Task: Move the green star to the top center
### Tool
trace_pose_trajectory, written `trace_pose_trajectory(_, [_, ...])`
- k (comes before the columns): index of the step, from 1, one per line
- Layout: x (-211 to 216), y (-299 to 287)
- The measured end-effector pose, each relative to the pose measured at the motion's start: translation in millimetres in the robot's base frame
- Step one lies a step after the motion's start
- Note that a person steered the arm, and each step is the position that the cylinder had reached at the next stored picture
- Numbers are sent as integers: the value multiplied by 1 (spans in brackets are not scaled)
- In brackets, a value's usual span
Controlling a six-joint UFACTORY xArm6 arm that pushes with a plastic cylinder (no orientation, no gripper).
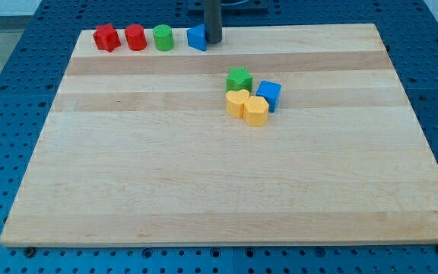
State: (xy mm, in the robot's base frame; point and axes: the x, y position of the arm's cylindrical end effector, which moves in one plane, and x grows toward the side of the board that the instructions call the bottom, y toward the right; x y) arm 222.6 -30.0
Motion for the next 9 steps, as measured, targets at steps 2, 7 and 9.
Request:
trace_pose_trajectory(2, [0, -2])
trace_pose_trajectory(7, [45, 69])
trace_pose_trajectory(9, [75, -1])
